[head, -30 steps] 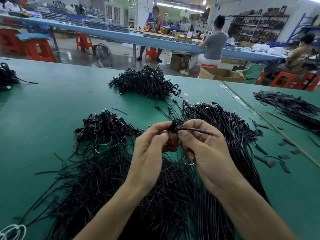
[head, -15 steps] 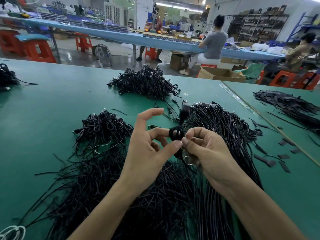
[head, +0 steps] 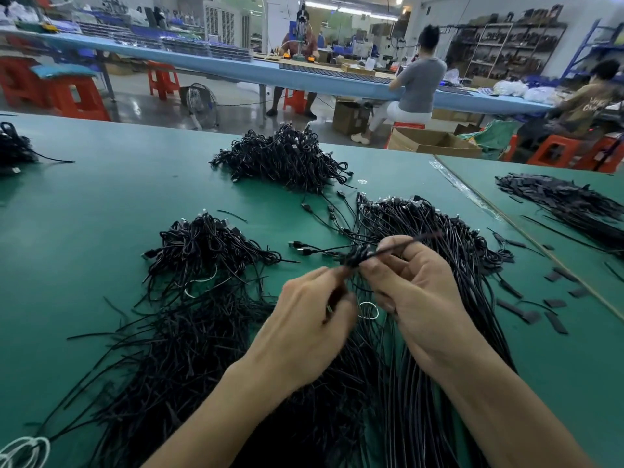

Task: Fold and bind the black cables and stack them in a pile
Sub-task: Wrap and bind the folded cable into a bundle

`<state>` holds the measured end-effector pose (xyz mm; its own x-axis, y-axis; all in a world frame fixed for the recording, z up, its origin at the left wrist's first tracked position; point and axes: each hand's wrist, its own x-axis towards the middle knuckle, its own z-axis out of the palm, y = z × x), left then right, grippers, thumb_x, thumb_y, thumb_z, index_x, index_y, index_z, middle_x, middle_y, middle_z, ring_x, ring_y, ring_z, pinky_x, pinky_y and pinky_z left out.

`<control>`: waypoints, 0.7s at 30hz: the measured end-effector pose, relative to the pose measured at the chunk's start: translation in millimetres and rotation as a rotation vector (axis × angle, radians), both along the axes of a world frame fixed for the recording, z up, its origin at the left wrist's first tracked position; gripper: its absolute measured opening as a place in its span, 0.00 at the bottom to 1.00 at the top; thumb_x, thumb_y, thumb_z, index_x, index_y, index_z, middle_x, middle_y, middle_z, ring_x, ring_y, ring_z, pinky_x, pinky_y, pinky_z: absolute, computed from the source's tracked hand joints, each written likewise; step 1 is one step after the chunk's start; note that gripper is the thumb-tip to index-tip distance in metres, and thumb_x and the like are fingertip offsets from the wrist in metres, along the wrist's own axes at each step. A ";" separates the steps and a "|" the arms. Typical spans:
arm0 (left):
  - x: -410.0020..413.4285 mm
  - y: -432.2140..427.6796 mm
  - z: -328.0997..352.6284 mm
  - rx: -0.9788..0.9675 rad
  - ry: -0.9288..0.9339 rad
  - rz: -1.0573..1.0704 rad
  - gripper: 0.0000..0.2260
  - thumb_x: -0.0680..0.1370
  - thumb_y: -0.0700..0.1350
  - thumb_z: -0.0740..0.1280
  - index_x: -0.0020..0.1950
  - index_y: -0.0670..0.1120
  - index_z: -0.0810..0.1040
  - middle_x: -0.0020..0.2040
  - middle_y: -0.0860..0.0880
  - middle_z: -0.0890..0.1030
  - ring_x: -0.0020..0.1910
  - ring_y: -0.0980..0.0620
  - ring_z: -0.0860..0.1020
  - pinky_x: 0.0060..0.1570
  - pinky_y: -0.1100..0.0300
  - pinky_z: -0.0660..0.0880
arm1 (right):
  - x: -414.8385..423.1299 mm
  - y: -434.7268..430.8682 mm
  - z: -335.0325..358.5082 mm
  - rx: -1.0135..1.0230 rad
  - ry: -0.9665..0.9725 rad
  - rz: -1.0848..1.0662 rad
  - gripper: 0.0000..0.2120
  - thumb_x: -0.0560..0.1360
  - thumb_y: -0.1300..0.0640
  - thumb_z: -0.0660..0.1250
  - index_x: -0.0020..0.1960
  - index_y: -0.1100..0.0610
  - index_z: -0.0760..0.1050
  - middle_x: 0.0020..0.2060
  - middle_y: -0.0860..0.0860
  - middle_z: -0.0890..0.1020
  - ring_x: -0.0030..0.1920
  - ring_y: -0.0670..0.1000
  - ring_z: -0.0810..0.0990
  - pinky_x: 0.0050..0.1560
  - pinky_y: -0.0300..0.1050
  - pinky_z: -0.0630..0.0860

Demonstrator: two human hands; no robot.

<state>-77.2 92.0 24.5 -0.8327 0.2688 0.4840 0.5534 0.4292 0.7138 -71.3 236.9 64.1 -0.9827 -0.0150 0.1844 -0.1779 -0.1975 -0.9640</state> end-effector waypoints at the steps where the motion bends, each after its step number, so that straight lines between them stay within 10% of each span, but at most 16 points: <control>1: -1.8 -2.1 1.2 0.116 -0.100 -0.030 0.10 0.78 0.46 0.59 0.47 0.46 0.80 0.38 0.55 0.78 0.35 0.57 0.74 0.33 0.65 0.69 | 0.7 -1.6 -0.8 0.001 0.006 0.018 0.07 0.72 0.65 0.70 0.41 0.56 0.75 0.33 0.48 0.79 0.30 0.40 0.75 0.29 0.29 0.71; 7: -7.3 -9.5 6.0 0.528 -0.525 -0.153 0.23 0.78 0.57 0.50 0.58 0.60 0.84 0.55 0.46 0.82 0.50 0.48 0.75 0.49 0.52 0.72 | 4.1 -7.3 -4.2 0.065 -0.052 0.073 0.12 0.76 0.72 0.66 0.41 0.57 0.69 0.33 0.46 0.83 0.31 0.38 0.79 0.31 0.28 0.72; 13: -7.3 -12.9 8.8 0.512 -0.372 -0.206 0.19 0.79 0.61 0.60 0.55 0.53 0.86 0.38 0.57 0.72 0.38 0.59 0.70 0.38 0.68 0.69 | 0.3 1.2 -6.3 0.070 -0.064 0.031 0.14 0.74 0.67 0.70 0.39 0.56 0.67 0.33 0.52 0.81 0.33 0.43 0.79 0.32 0.30 0.73; 16: -6.8 -10.8 8.1 0.378 -0.268 -0.160 0.06 0.74 0.59 0.72 0.47 0.60 0.86 0.40 0.52 0.74 0.40 0.51 0.73 0.39 0.59 0.72 | -4.4 3.6 -10.7 0.167 -0.007 -0.084 0.15 0.73 0.67 0.71 0.40 0.56 0.66 0.37 0.57 0.81 0.37 0.49 0.80 0.42 0.40 0.79; 21: -6.6 -8.2 0.4 0.382 -0.299 -0.069 0.14 0.70 0.49 0.79 0.42 0.53 0.73 0.33 0.54 0.76 0.25 0.57 0.67 0.28 0.64 0.68 | -4.8 -0.2 -14.7 0.548 0.274 -0.343 0.17 0.75 0.65 0.72 0.37 0.49 0.68 0.35 0.42 0.80 0.36 0.45 0.78 0.40 0.40 0.77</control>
<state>-83.8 83.8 24.9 -0.9368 0.1781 0.3011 0.3180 0.0749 0.9451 -76.1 236.7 49.4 -0.8678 0.1260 0.4807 -0.3942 0.4146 -0.8202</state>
